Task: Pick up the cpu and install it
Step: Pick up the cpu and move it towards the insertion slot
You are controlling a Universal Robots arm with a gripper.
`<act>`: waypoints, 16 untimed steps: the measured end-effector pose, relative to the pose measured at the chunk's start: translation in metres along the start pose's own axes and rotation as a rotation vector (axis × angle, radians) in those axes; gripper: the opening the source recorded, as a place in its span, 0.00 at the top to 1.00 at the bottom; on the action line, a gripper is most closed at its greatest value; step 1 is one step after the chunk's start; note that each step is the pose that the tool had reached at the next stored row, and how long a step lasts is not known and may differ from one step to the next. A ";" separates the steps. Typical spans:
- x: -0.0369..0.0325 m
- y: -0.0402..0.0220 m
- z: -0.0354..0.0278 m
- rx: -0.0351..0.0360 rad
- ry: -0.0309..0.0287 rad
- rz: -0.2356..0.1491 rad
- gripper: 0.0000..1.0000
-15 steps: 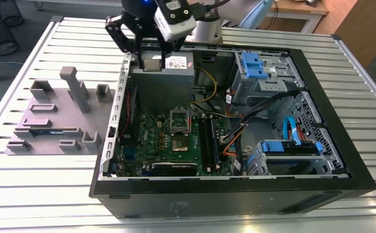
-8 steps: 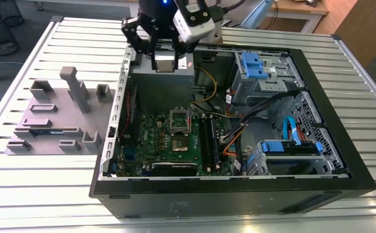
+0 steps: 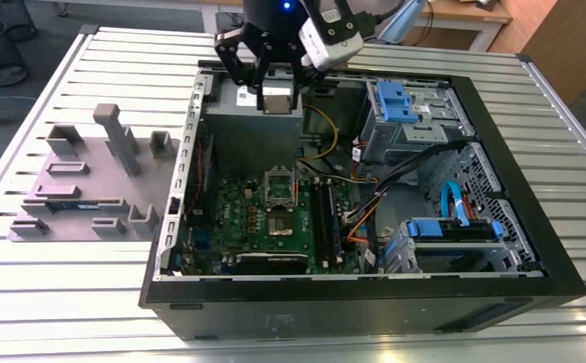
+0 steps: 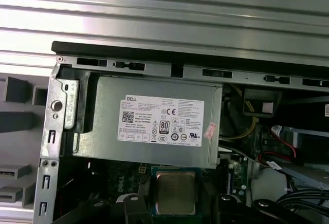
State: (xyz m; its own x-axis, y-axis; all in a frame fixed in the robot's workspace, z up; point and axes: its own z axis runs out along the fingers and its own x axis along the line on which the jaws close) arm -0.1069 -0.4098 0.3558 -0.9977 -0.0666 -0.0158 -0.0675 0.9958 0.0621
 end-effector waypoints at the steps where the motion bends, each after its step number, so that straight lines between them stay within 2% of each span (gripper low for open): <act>1: -0.0029 -0.0002 0.0002 -0.0001 0.0000 0.000 0.53; 7: -0.0165 -0.0012 0.0012 -0.0001 -0.0001 0.000 0.53; 13: -0.0170 -0.0015 0.0012 -0.0001 0.0000 0.000 0.53; 16: -0.0168 -0.0047 0.0015 -0.0001 0.0000 0.000 0.53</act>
State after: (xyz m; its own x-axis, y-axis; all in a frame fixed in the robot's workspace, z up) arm -0.0898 -0.4133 0.3543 -0.9977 -0.0666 -0.0158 -0.0674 0.9958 0.0621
